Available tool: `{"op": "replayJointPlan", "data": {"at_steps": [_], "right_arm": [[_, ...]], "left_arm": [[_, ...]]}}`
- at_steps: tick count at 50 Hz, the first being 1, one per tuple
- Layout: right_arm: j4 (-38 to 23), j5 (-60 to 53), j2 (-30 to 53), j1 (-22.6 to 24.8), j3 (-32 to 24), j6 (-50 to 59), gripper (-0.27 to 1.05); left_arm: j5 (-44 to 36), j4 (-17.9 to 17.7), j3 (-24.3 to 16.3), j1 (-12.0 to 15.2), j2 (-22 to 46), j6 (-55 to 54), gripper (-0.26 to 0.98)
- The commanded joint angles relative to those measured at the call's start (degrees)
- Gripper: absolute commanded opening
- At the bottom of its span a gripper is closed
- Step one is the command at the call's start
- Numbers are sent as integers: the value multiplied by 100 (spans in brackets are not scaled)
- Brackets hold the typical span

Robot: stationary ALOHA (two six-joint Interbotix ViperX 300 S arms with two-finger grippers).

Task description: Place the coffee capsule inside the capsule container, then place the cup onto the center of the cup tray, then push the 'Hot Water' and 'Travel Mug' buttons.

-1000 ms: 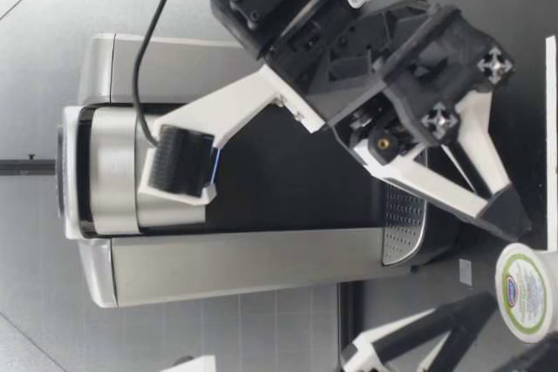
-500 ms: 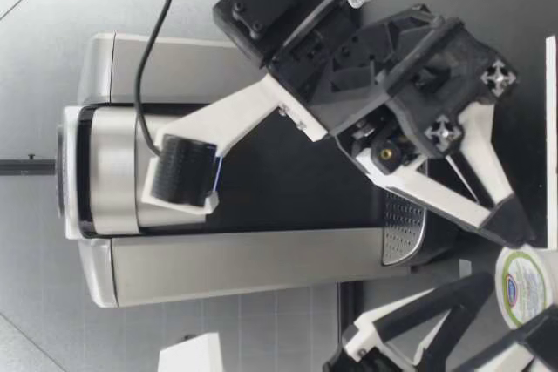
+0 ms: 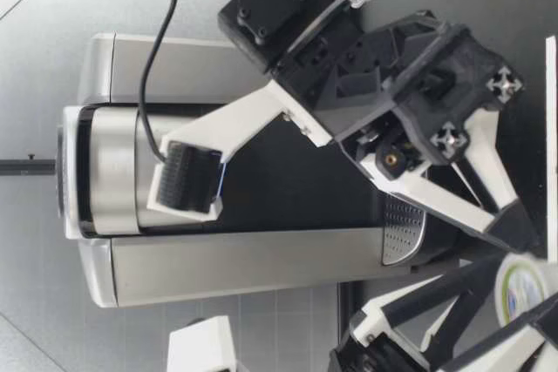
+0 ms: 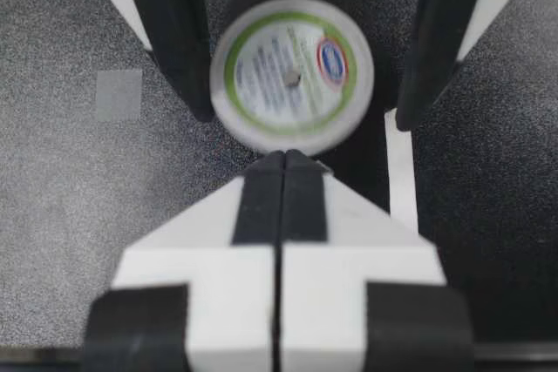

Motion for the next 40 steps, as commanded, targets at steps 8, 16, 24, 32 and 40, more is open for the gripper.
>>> {"op": "replayJointPlan", "data": {"at_steps": [8, 16, 24, 32, 40], "right_arm": [[0, -18, -167, 26, -123, -18, -2], [0, -18, -167, 26, -123, -18, -2], [0, -26, -176, 26, -132, -18, -2], [0, -18, -176, 26, -132, -9, -2], [0, 97, -220, 26, -132, 0, -2]], "left_arm": [[-18, 9, -53, 18, -123, 0, 79], [167, 9, -44, 18, -123, -9, 76], [703, 9, -132, 18, -185, 9, 76], [624, 18, -158, 18, -272, 9, 76], [659, 18, -158, 18, -281, 0, 76]]}}
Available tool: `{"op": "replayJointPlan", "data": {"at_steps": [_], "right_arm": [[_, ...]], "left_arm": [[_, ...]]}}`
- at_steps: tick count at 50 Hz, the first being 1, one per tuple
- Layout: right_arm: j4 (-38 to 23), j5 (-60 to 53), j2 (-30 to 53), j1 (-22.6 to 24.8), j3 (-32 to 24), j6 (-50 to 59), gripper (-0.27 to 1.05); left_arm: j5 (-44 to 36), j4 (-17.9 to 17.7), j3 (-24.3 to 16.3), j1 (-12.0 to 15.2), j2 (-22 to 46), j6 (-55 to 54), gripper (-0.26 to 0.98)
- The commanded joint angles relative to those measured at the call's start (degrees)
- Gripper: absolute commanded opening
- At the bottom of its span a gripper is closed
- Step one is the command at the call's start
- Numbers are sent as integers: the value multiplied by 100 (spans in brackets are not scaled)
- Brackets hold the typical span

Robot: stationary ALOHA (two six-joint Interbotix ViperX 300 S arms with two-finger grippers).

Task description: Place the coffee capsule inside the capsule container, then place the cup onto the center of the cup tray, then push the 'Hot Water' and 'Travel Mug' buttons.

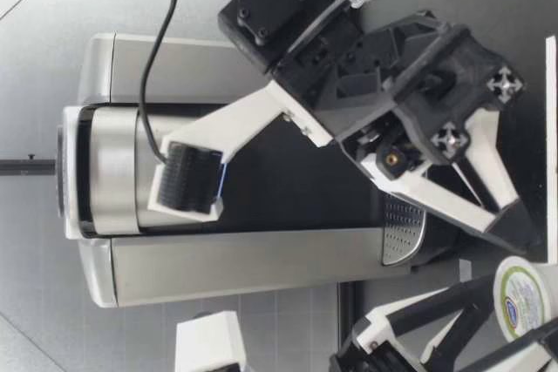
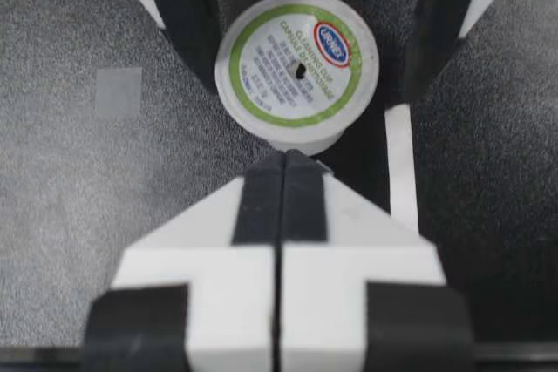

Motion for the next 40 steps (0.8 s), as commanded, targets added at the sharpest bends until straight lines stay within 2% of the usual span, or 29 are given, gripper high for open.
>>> {"op": "replayJointPlan", "data": {"at_steps": [1, 10, 23, 32, 40], "right_arm": [[0, 70, -229, 26, -132, 9, -2], [0, 176, -255, 26, -132, 9, -2], [0, 176, -264, 26, -132, 9, -2], [18, 114, -668, -35, 0, 26, -2], [79, -316, -1354, -378, 369, 308, -2]], "left_arm": [[-18, 9, -105, 9, -158, 0, 76], [-9, 18, -132, 9, -149, 9, 72], [0, 9, -123, 9, -220, -9, 50], [9, 0, -105, 9, -510, -176, 49], [9, -35, -9, 9, -993, -422, 49]]}}
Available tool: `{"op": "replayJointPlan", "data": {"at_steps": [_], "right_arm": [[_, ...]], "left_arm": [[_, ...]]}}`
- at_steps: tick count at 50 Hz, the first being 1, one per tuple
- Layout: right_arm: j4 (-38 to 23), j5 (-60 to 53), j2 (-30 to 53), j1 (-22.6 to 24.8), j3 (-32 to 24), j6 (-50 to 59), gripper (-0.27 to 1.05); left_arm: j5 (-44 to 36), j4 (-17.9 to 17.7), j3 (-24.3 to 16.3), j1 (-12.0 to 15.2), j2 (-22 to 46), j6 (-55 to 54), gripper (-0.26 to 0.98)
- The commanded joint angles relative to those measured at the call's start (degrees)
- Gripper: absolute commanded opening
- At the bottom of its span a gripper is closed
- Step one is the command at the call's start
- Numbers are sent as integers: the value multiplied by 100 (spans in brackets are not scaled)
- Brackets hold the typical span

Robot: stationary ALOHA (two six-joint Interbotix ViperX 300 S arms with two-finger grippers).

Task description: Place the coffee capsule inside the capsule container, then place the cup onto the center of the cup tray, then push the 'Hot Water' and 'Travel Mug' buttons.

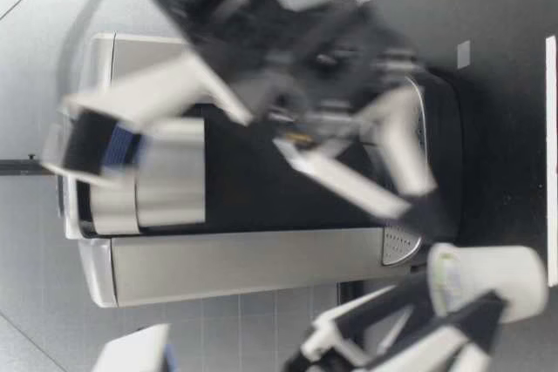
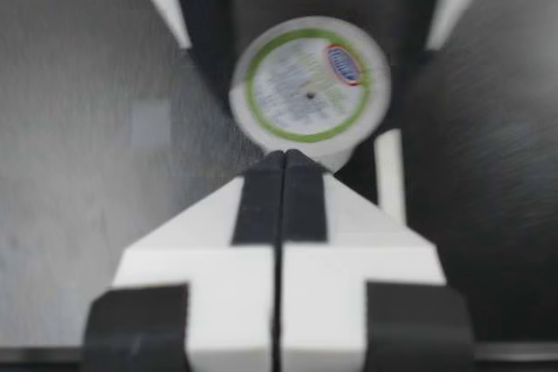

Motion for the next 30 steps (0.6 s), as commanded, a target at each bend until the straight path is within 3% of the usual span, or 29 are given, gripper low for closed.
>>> {"op": "replayJointPlan", "data": {"at_steps": [1, 15, 30], "right_arm": [[26, -360, -554, -281, 114, 141, -2], [26, -2558, -1459, -1055, 1046, 492, -2], [35, -3744, -1503, -1283, 1230, 448, -2]], "left_arm": [[-26, -26, -18, 18, -396, -123, 49], [-35, -26, 114, 18, -1063, -466, 49], [-62, -26, 114, 18, -1195, -475, 49]]}}
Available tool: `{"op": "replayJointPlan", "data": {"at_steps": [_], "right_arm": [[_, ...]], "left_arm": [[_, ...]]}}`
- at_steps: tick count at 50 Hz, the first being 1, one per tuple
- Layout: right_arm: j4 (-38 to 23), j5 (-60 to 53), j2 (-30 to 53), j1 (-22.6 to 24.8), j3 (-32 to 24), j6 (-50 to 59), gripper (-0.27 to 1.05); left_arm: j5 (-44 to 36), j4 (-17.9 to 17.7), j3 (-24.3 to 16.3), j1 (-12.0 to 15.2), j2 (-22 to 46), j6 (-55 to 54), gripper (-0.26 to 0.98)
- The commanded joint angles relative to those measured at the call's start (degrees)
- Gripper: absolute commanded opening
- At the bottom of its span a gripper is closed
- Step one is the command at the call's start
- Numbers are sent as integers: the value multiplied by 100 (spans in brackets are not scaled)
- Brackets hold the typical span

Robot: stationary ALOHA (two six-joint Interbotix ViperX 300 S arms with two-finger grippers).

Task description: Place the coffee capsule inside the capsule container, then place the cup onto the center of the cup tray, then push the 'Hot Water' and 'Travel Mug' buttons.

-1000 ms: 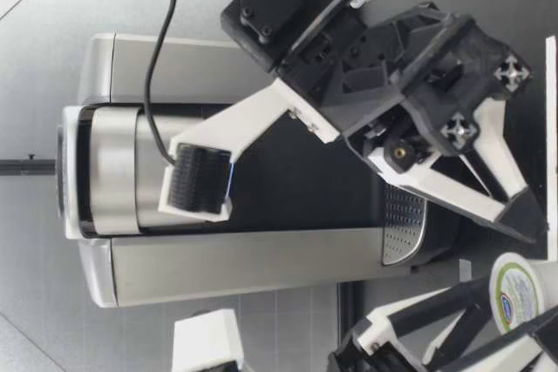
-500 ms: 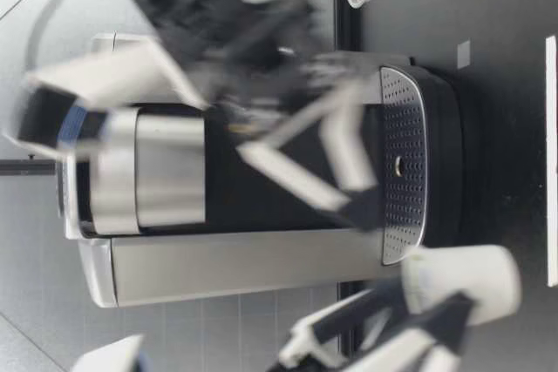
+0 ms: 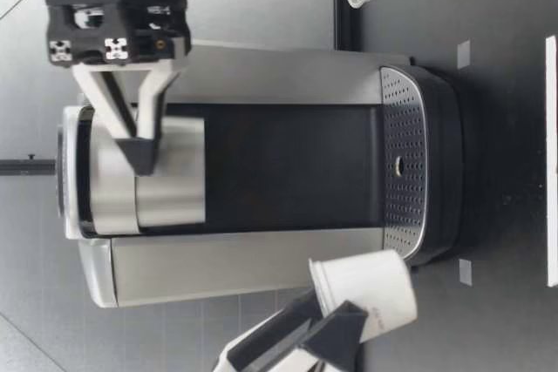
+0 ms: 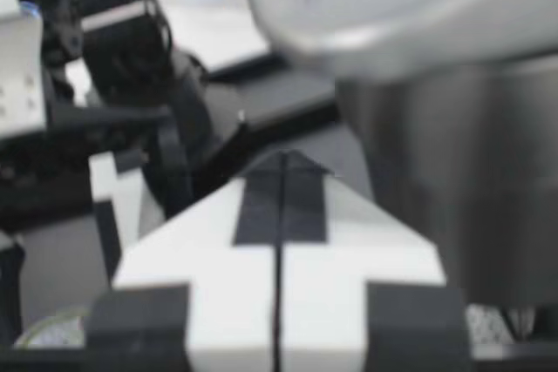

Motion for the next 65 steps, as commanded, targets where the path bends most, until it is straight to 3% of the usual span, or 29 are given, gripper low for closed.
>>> {"op": "replayJointPlan", "data": {"at_steps": [1, 29, 46, 65], "right_arm": [[9, -211, -105, -62, -79, -9, -2], [9, -1125, -290, -299, -316, -132, -2], [35, -1433, -404, -343, -615, -747, -2], [62, -1397, -316, -888, -896, -914, -2]], "left_arm": [[-62, -9, -62, 9, -123, -9, 49], [-53, -18, -70, 9, -132, -35, 49], [-53, -18, -70, 9, -132, -35, 49], [-62, -9, -44, 9, -132, -35, 49]]}}
